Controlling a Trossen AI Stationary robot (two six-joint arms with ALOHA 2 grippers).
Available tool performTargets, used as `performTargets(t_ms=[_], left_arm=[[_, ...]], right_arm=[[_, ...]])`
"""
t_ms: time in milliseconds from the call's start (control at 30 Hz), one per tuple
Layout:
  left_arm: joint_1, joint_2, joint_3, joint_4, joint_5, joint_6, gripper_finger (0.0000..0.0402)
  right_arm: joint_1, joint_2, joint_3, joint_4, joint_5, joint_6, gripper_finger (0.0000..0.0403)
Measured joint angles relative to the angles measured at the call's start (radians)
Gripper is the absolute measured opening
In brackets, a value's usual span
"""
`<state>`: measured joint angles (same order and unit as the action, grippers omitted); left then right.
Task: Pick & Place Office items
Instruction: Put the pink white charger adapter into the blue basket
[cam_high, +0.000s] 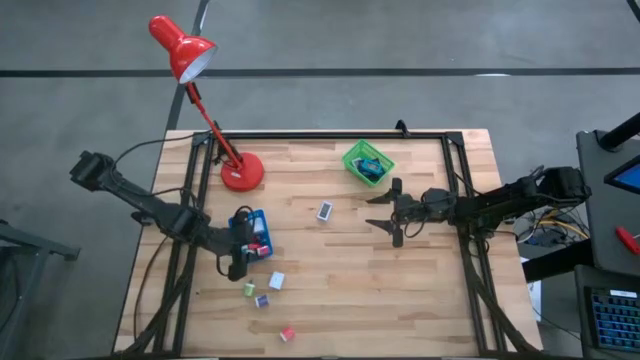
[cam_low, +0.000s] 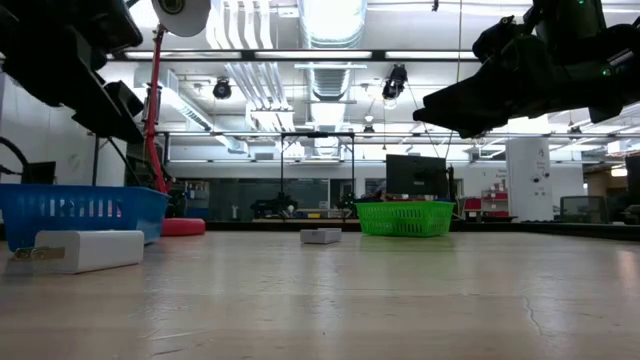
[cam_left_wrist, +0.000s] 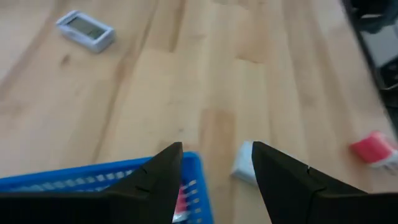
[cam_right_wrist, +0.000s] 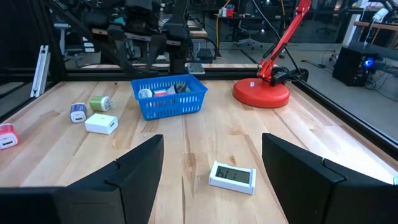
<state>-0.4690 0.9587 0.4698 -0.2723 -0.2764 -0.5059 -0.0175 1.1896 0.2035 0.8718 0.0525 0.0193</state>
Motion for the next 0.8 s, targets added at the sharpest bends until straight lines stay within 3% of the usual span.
performTargets(t_ms=[800], left_arm=[[-0.246,0.018,-0.001,0.095,-0.001,-0.11,0.02]], right_arm=[[0.0,0.0,0.0,0.0,0.0,0.0,0.0263]])
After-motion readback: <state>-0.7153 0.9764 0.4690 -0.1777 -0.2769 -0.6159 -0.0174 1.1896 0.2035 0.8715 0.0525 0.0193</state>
